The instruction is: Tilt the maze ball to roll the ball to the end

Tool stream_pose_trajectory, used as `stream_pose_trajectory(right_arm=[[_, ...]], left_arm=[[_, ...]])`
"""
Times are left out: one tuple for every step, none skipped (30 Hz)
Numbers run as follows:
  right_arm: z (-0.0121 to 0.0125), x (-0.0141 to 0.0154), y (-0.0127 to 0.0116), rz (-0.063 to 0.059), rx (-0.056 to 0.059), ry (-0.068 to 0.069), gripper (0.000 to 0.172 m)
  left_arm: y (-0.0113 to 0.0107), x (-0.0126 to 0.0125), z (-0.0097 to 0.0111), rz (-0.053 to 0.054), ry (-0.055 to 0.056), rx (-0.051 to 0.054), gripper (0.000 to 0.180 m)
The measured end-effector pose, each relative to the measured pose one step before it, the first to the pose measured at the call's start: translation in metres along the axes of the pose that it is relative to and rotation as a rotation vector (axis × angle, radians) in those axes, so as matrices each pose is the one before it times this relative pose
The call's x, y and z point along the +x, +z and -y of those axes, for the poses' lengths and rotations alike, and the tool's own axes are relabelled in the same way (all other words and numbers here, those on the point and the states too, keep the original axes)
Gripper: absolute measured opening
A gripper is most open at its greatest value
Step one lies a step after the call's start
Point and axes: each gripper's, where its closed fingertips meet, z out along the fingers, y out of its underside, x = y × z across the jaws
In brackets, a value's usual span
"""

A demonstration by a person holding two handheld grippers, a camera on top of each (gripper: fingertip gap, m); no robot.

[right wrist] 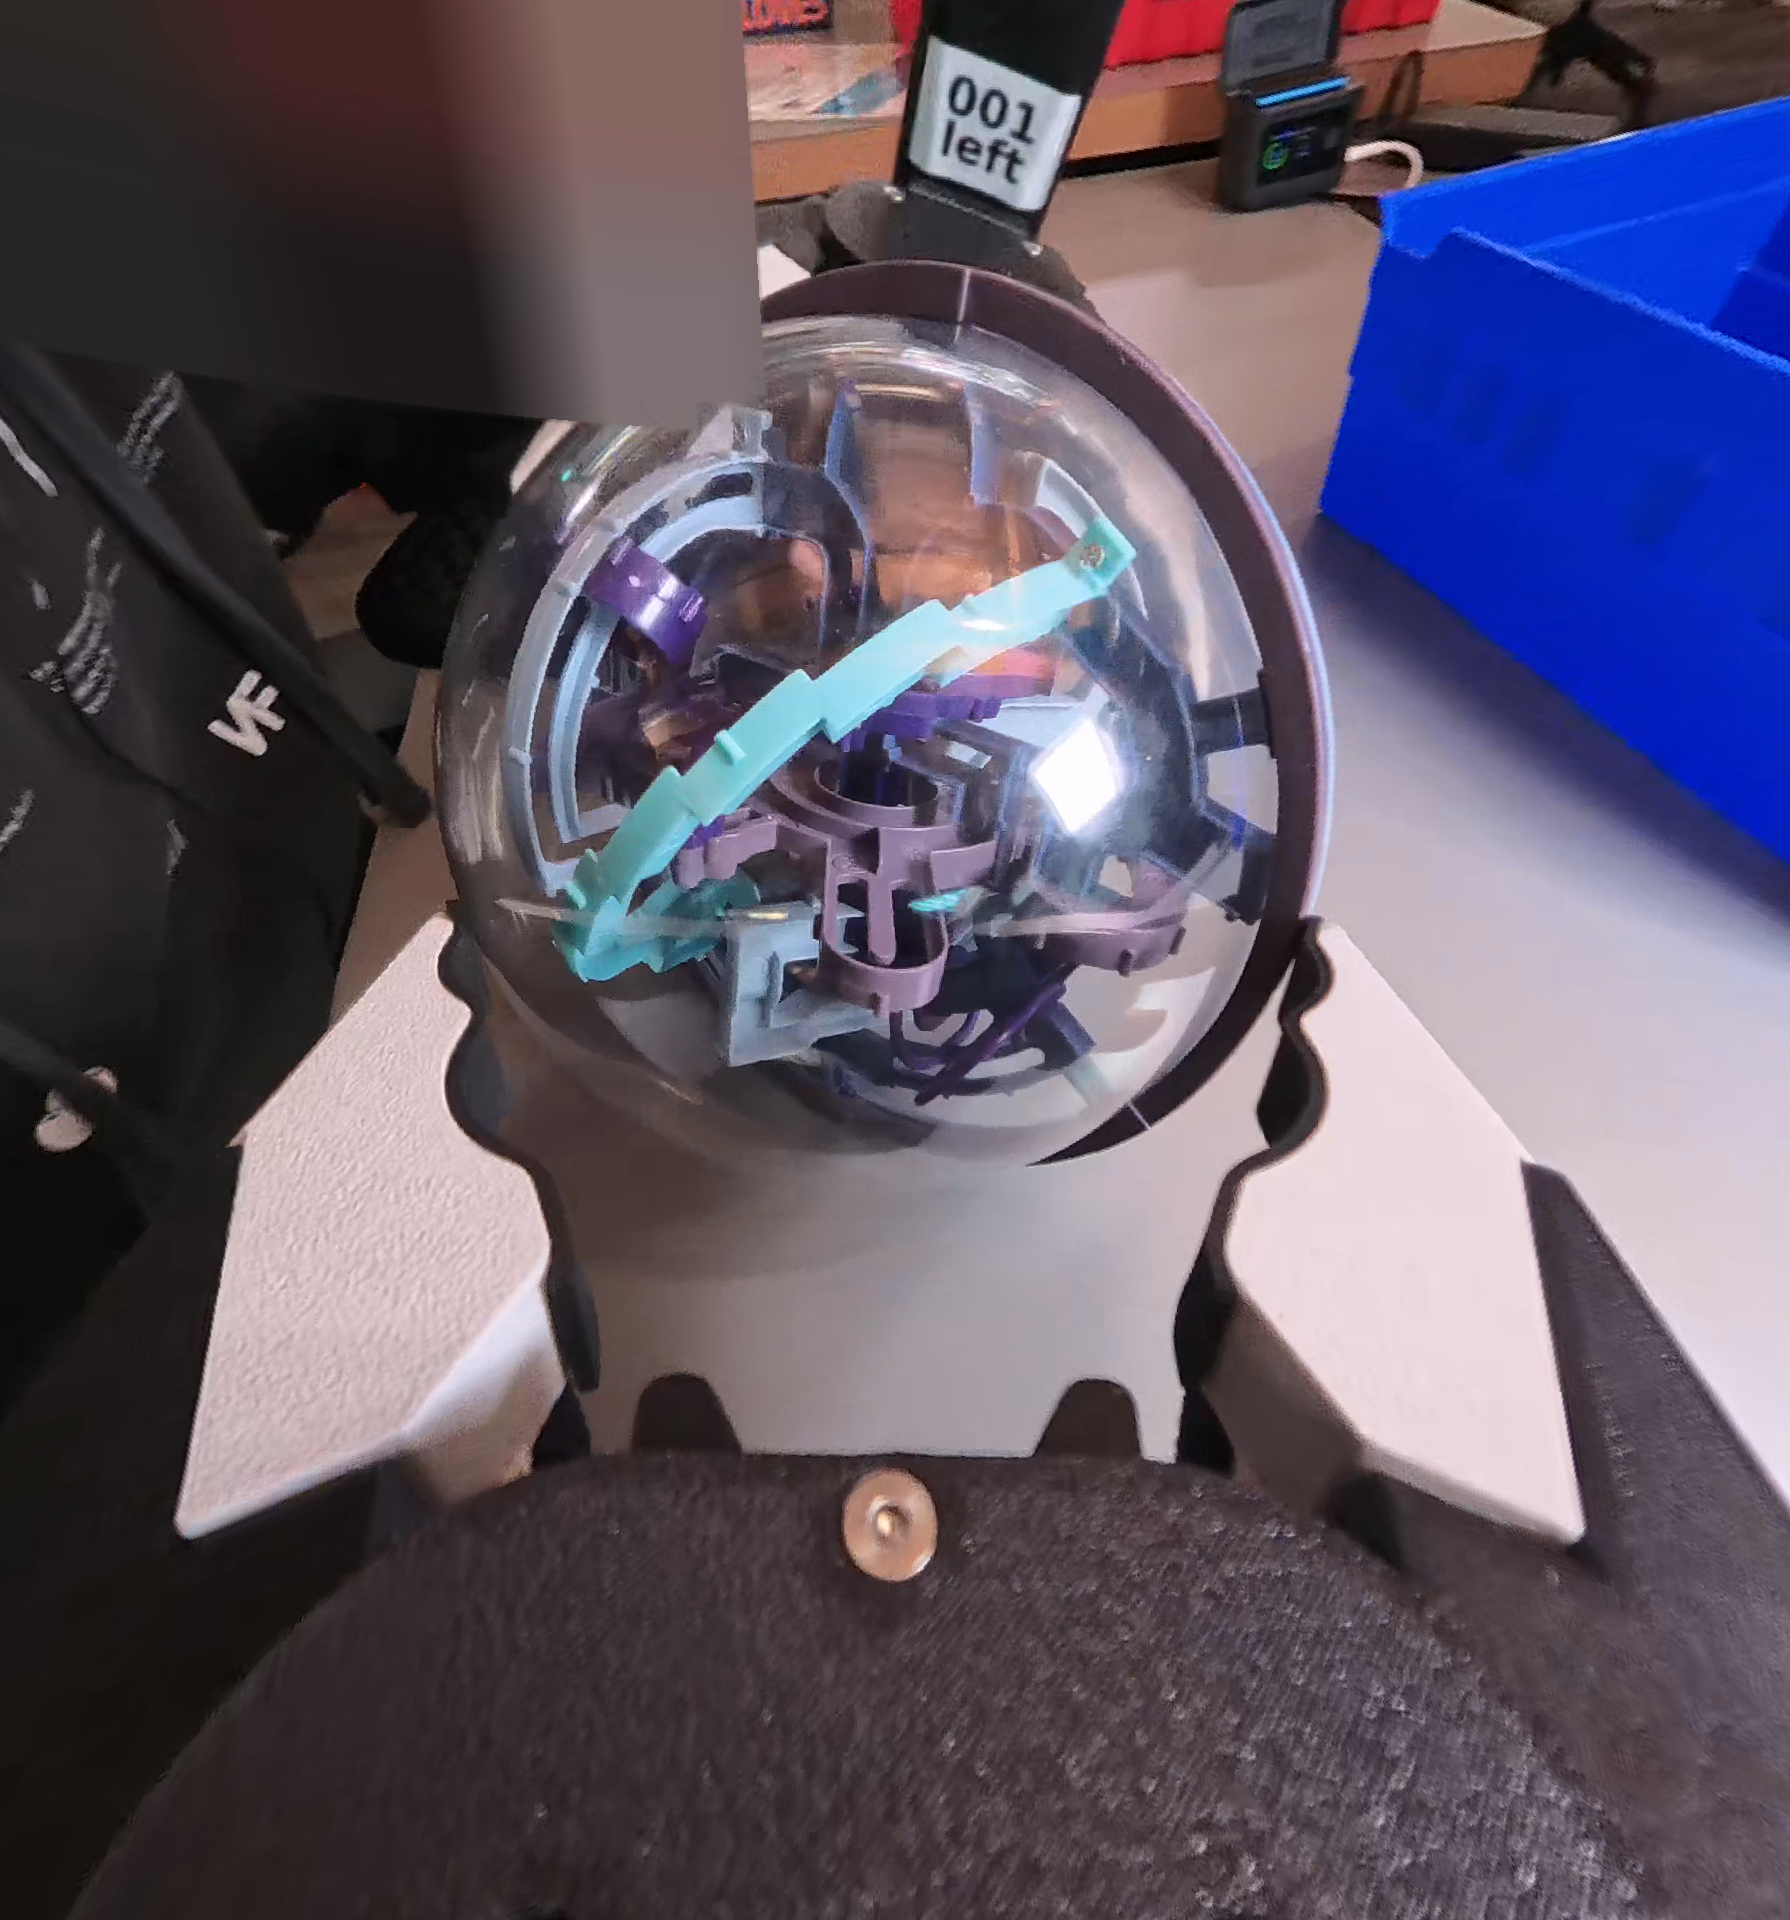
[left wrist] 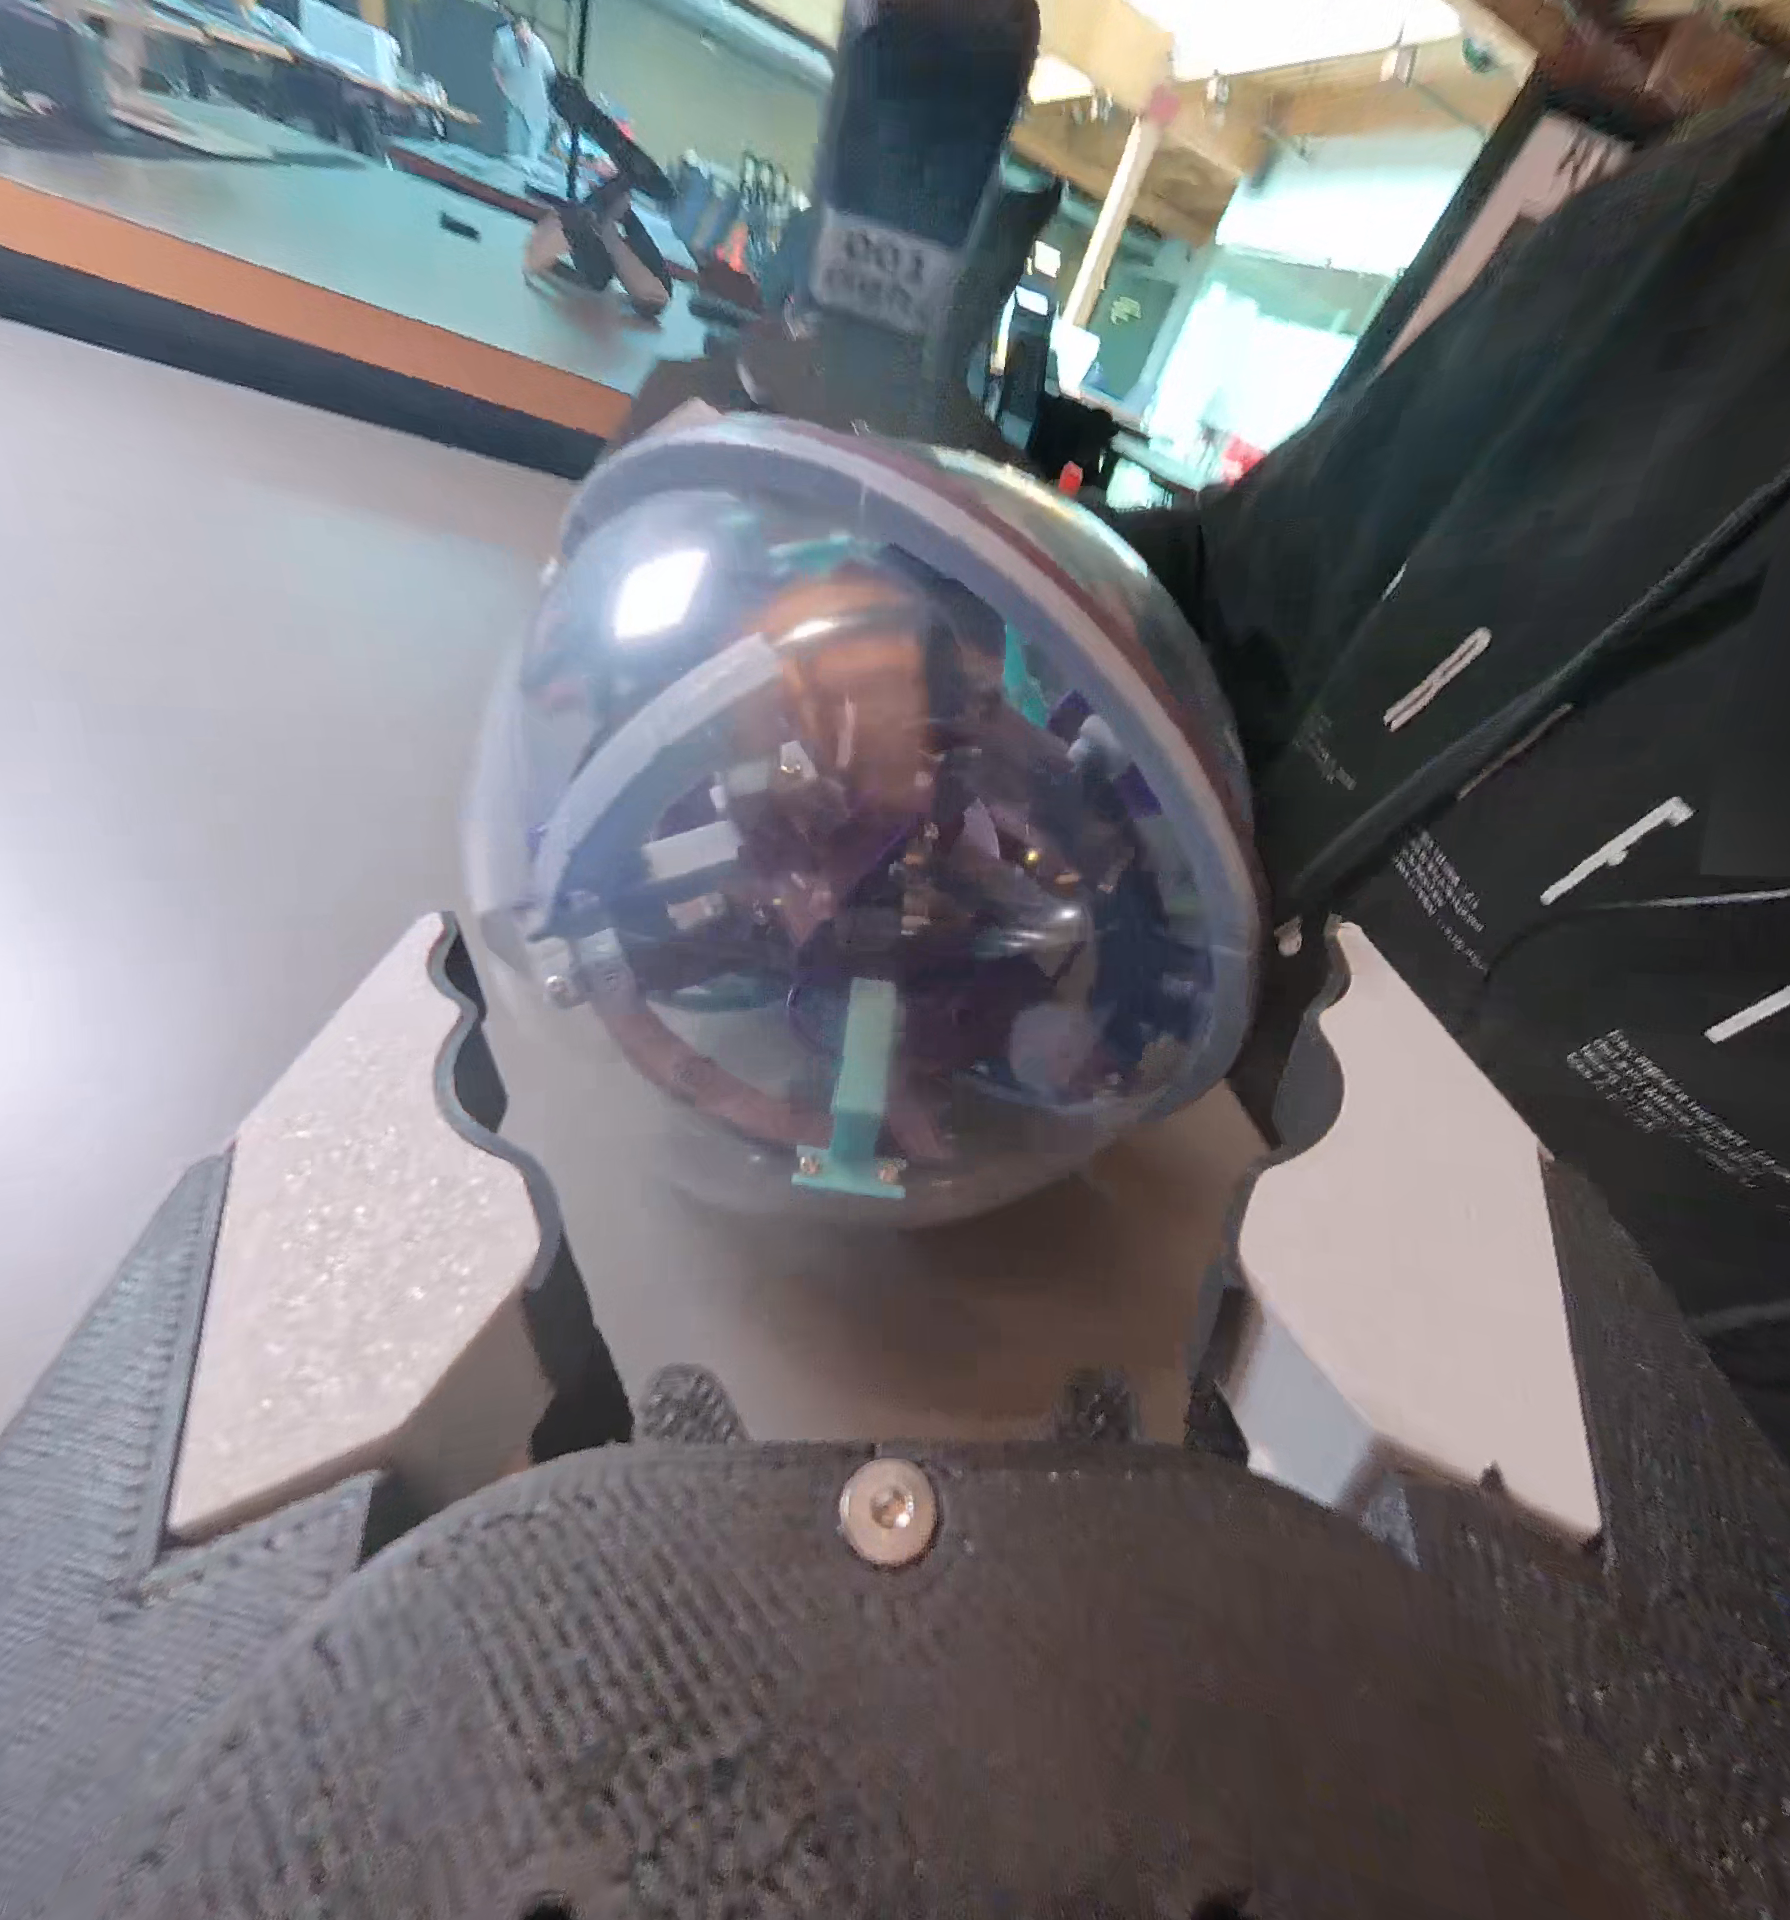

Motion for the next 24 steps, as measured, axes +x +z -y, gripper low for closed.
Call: stream_pose_trajectory(right_arm=[[0.00007,-0.00029,0.00175,0.0218,-0.0107,-0.0003,0.146],[-0.00019,0.00015,0.00135,0.0194,-0.0122,0.0017,0.146],[-0.0012,0.00026,0.00094,0.0178,-0.0175,0.0036,0.147],[-0.00186,0.00026,0.00052,0.0142,-0.0196,0.0117,0.148],[-0.00175,0.00107,0.00002,0.0052,-0.0168,0.0165,0.148],[-0.00168,0.00209,-0.00075,-0.0069,-0.0139,0.0168,0.148],[-0.00119,0.00236,-0.00145,-0.0152,-0.0106,0.0147,0.148],[-0.00126,0.0024,-0.002,-0.0205,-0.0117,0.0159,0.147],[-0.00068,0.00267,-0.0029,-0.0281,-0.0107,0.0142,0.144],[-0.00004,0.00341,-0.00392,-0.0389,-0.0081,0.012,0.142],[0.00101,0.00264,-0.00498,-0.0402,-0.0031,0.0129,0.138],[0.00265,0.00038,-0.00541,-0.0325,0.0053,0.0152,0.137],[0.00414,-0.00118,-0.00533,-0.0305,0.0094,0.0179,0.137],[0.00533,-0.00257,-0.00417,-0.0326,0.0118,0.0138,0.136],[0.00607,-0.00361,-0.00225,-0.034,0.0133,0.0122,0.135],[0.00501,-0.00484,0.00006,-0.0327,0.0044,0.0117,0.134],[0.0031,-0.00476,0.00211,-0.0373,-0.0073,0.0043,0.134],[0.00132,-0.002,0.00363,-0.053,-0.0149,-0.0004,0.134],[0.00049,-0.00056,0.00464,-0.0546,-0.015,0.0004,0.134],[0.00057,-0.00186,0.00527,-0.0352,-0.0071,0.0051,0.134],[0.00058,-0.00119,0.0051,-0.0248,-0.0009,0.0114,0.135],[0.00038,0.0014,0.00375,-0.0247,0.0037,0.0049,0.138],[-0.00063,0.00224,0.00239,-0.0132,0.0016,-0.0028,0.136],[-0.00091,0.00146,0.00141,0.0036,0.0023,0.0045,0.137]], left_arm=[[0.00502,0.00019,-0.00517,0.0153,0.0168,-0.0301,0.152],[0.00314,-0.00062,-0.00267,0.0246,0.0142,-0.0117,0.154],[0.00053,0.00035,0.00045,0.0147,-0.0026,0.0081,0.155],[-0.00058,0.00004,0.00055,0.0156,-0.0074,0.0083,0.155],[-0.00094,-0.00032,-0.00028,0.0183,-0.0041,0.0037,0.155],[-0.00127,-0.00077,-0.00011,0.0214,0.001,0.0054,0.155],[-0.00121,-0.00115,-0.00014,0.0212,0.0003,0.004,0.154],[-0.00116,-0.00167,0.00007,0.0204,-0.0018,0.0045,0.154],[-0.00129,-0.00225,0.0006,0.021,-0.0077,0.0076,0.154],[-0.00115,-0.00284,0.00092,0.022,-0.0118,0.0106,0.154],[-0.00087,-0.00284,0.00017,0.0183,-0.0119,0.0088,0.154],[-0.00031,-0.00219,-0.0009,0.0118,-0.0099,0.0002,0.154],[0.00021,-0.00221,-0.00094,0.0136,-0.007,-0.0022,0.154],[0.0006,-0.00227,-0.00026,0.017,-0.0009,-0.0011,0.153],[0.00071,-0.00166,0.0,0.0158,0.0041,-0.0005,0.153],[0.00084,-0.00114,0.00038,0.0136,0.0029,0.0009,0.153],[0.00085,-0.00053,0.00048,0.0116,-0.0005,0.0018,0.153],[0.00074,0.00008,0.00055,0.0079,0.0001,0.0038,0.153],[0.00064,0.00033,0.00063,0.0083,-0.0002,0.0035,0.153],[0.00076,0.00038,0.00052,0.0091,0.0016,0.0015,0.152],[0.00054,0.00066,0.00026,0.0087,0.0049,0.0,0.152],[0.00018,-0.00002,0.00013,0.0104,-0.0012,-0.0002,0.152],[-0.00035,-0.00007,0.00065,0.007,-0.0035,0.0048,0.152],[-0.0007,0.00048,0.00096,0.0027,-0.0017,0.0062,0.15]])
